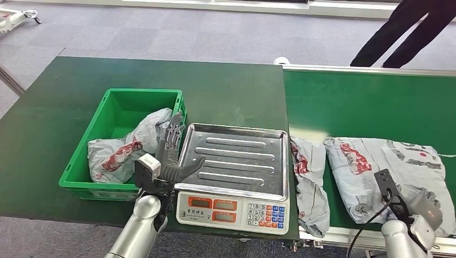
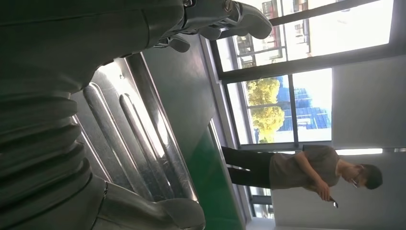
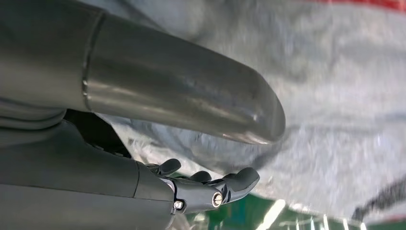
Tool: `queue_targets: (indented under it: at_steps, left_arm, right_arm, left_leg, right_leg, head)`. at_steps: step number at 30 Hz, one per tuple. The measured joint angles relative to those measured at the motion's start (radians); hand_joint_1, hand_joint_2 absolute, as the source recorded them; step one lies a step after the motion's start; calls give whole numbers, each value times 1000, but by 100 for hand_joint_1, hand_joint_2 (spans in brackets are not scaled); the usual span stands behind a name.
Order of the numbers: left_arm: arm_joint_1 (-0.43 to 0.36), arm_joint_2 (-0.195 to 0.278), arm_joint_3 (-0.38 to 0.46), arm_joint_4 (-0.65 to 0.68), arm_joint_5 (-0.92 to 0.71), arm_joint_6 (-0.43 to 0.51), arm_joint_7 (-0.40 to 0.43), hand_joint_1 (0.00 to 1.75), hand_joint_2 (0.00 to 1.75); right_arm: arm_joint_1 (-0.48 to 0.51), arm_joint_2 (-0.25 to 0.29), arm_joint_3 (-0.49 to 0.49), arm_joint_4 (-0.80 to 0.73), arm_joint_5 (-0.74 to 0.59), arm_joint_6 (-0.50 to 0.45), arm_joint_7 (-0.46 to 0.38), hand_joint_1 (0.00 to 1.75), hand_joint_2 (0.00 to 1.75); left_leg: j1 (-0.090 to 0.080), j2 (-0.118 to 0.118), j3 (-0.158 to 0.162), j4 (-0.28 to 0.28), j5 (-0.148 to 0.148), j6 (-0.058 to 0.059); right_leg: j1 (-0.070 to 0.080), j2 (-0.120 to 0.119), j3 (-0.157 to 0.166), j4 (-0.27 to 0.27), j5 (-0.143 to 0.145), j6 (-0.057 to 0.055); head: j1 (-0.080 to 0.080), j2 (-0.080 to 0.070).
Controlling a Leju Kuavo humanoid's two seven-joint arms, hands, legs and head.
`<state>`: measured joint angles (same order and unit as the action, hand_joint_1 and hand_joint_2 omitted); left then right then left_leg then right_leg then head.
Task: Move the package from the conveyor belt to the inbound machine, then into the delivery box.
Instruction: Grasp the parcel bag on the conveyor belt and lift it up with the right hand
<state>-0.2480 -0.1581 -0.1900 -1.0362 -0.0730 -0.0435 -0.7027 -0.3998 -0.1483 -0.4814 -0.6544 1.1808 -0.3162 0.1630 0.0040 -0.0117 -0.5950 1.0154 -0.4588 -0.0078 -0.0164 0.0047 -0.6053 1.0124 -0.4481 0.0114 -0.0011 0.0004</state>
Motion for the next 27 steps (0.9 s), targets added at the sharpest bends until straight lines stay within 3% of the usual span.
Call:
queue_targets:
  at_steps: [7,13,21,25,27]
  left_arm:
    - [-3,-2,0,13,-1,-2,0,0,175]
    - [-13,-7,0,30,-12,-14,0,0,175]
    - [-18,-10,0,46,-15,-14,0,0,175]
    - [-19,-10,0,53,-15,-14,0,0,175]
    - [-19,-10,0,55,-13,-13,0,0,175]
  right_arm:
    - [-16,2,0,26,6,62,-8,0,0]
    - [-5,4,2,28,24,233,31,0,0]
    - [0,6,3,28,24,250,28,0,0]
    - [6,11,5,22,28,264,24,0,175]
    - [12,20,11,5,33,274,21,0,175]
  left_leg:
    - [0,0,0,0,0,0]
    - [0,-1,0,0,0,0]
    - [0,-1,0,0,0,0]
    - [0,-1,1,0,0,0]
    - [0,-1,1,0,0,0]
  right_leg:
    - [0,0,0,0,0,0]
    - [0,0,0,0,0,0]
    - [0,0,1,0,0,0]
    - [0,0,2,0,0,0]
    - [0,-1,2,0,0,0]
  head:
    - [0,0]
    - [0,0]
    - [0,0]
    - [0,0]
    - [0,0]
